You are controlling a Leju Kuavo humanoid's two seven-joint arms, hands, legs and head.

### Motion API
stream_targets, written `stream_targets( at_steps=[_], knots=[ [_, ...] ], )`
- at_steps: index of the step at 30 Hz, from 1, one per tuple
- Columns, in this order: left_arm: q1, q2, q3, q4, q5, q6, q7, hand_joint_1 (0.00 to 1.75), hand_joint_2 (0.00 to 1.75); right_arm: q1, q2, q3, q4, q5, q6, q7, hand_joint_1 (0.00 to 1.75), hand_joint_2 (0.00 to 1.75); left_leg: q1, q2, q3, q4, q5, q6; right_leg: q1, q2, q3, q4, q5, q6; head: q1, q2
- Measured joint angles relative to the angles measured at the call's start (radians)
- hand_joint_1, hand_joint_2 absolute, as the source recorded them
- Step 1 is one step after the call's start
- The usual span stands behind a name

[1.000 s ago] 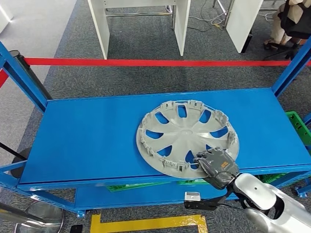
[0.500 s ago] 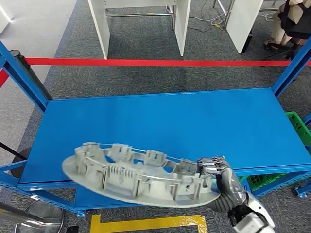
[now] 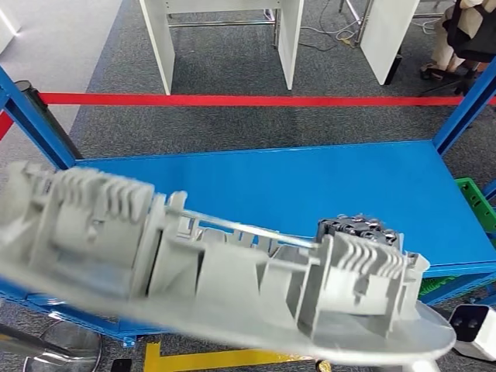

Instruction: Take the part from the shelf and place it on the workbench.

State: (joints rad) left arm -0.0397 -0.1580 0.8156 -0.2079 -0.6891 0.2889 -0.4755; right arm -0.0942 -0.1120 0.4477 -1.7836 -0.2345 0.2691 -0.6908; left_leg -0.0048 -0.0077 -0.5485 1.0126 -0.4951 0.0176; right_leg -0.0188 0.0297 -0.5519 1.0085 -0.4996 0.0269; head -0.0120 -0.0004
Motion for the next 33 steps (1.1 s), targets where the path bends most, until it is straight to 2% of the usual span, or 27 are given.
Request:
stream_targets(
  at_steps=[3,6,14,17,19,20,21,22,24,25,26,27,28,30,31,33],
  knots=[
    [0.002,0.002,-0.006,0.0,-0.005,0.012,0.002,0.0,1.75,-0.055,0.024,0.002,0.06,0.012,0.056,0.012,1.75,1.75,0.0,0.0,0.0,0.0,0.0,0.0,0.0,0.0,0.0,0.0,0.0,0.0,0.0,0.0],
    [0.009,0.003,-0.01,0.0,-0.019,0.028,0.027,0.0,1.75,-0.091,0.045,0.014,0.133,0.058,0.069,0.014,1.75,1.75,-0.001,0.0,0.0,0.001,0.0,0.0,0.0,-0.001,0.0,0.0,0.0,0.0,0.0,0.0],
    [0.038,0.006,-0.036,0.0,-0.076,0.052,0.106,0.0,1.75,-0.081,0.097,0.052,0.278,0.078,0.107,0.0,1.75,1.75,-0.005,-0.001,-0.003,0.005,-0.002,0.003,-0.004,-0.001,-0.001,-0.001,0.001,0.002,0.0,0.0],
    [0.045,0.006,-0.047,0.0,-0.1,0.05,0.121,0.0,1.75,-0.08,0.114,0.053,0.305,0.087,0.134,-0.001,1.75,1.75,-0.008,-0.001,-0.004,0.009,-0.002,0.01,-0.008,0.0,-0.001,-0.003,0.005,0.01,0.0,0.0],
    [0.049,0.006,-0.058,-0.001,-0.12,0.048,0.128,0.0,1.75,-0.08,0.125,0.053,0.31,0.107,0.147,-0.002,1.75,1.75,-0.006,0.003,-0.001,0.001,0.008,0.02,-0.009,0.0,-0.003,-0.005,0.006,0.019,-0.001,0.0],
    [0.05,0.005,-0.064,-0.002,-0.13,0.047,0.129,0.0,1.75,-0.08,0.13,0.053,0.311,0.116,0.152,-0.002,1.75,1.75,-0.004,0.005,0.0,-0.007,0.015,0.026,-0.008,-0.005,-0.009,0.005,-0.006,0.022,0.0,0.0],
    [0.052,0.004,-0.069,-0.004,-0.138,0.046,0.13,0.0,1.75,-0.081,0.134,0.054,0.312,0.122,0.154,-0.002,1.75,1.75,-0.001,0.008,0.001,-0.015,0.021,0.032,-0.006,-0.011,-0.022,0.032,-0.03,0.022,0.002,0.0],
    [0.053,0.003,-0.074,-0.005,-0.144,0.045,0.13,0.0,1.75,-0.081,0.137,0.054,0.312,0.128,0.156,-0.002,1.75,1.75,0.001,0.011,0.001,-0.02,0.026,0.036,-0.006,-0.017,-0.045,0.084,-0.065,0.021,0.004,0.0],
    [0.058,0.001,-0.081,-0.01,-0.15,0.04,0.129,0.0,1.75,-0.08,0.142,0.054,0.314,0.137,0.155,-0.002,1.75,1.75,-0.001,0.015,-0.004,-0.02,0.03,0.039,-0.005,-0.022,-0.097,0.218,-0.127,0.021,0.006,0.0],
    [0.061,0.0,-0.084,-0.012,-0.154,0.036,0.129,0.0,1.75,-0.079,0.144,0.054,0.315,0.144,0.149,-0.003,1.75,1.75,-0.002,0.017,-0.006,-0.02,0.031,0.038,-0.004,-0.022,-0.114,0.264,-0.137,0.022,0.006,0.0],
    [0.064,0.0,-0.085,-0.015,-0.158,0.032,0.129,0.0,1.75,-0.078,0.146,0.054,0.315,0.152,0.141,-0.003,1.75,1.75,-0.002,0.019,-0.007,-0.018,0.032,0.037,-0.004,-0.022,-0.112,0.271,-0.126,0.022,0.006,0.0],
    [0.067,-0.001,-0.087,-0.018,-0.163,0.028,0.128,0.0,1.75,-0.078,0.148,0.054,0.315,0.161,0.131,-0.003,1.75,1.75,-0.002,0.02,-0.008,-0.016,0.033,0.036,-0.005,-0.024,-0.092,0.238,-0.098,0.022,0.006,0.0],
    [0.068,-0.003,-0.089,-0.021,-0.166,0.026,0.128,0.0,1.75,-0.078,0.15,0.055,0.315,0.168,0.122,-0.003,1.75,1.75,-0.001,0.02,-0.009,-0.013,0.033,0.034,-0.005,-0.027,-0.055,0.173,-0.062,0.02,0.006,0.0],
    [0.07,-0.005,-0.091,-0.026,-0.169,0.023,0.128,0.0,1.75,-0.081,0.156,0.055,0.314,0.174,0.113,-0.003,1.75,1.75,-0.003,0.02,-0.016,-0.003,0.033,0.025,-0.002,-0.033,0.015,0.052,-0.024,0.015,0.006,0.0],
    [0.07,-0.006,-0.091,-0.028,-0.17,0.023,0.128,0.0,1.75,-0.082,0.159,0.055,0.313,0.175,0.111,-0.003,1.75,1.75,-0.004,0.02,-0.021,0.003,0.035,0.018,-0.001,-0.035,0.031,0.021,-0.021,0.012,0.006,0.0],
    [0.072,-0.007,-0.092,-0.031,-0.177,0.02,0.129,0.0,1.75,-0.082,0.164,0.054,0.311,0.177,0.106,-0.003,1.75,1.75,-0.005,0.02,-0.031,0.009,0.043,0.004,0.002,-0.031,0.028,0.012,-0.02,0.003,0.006,0.0]
  ],
)
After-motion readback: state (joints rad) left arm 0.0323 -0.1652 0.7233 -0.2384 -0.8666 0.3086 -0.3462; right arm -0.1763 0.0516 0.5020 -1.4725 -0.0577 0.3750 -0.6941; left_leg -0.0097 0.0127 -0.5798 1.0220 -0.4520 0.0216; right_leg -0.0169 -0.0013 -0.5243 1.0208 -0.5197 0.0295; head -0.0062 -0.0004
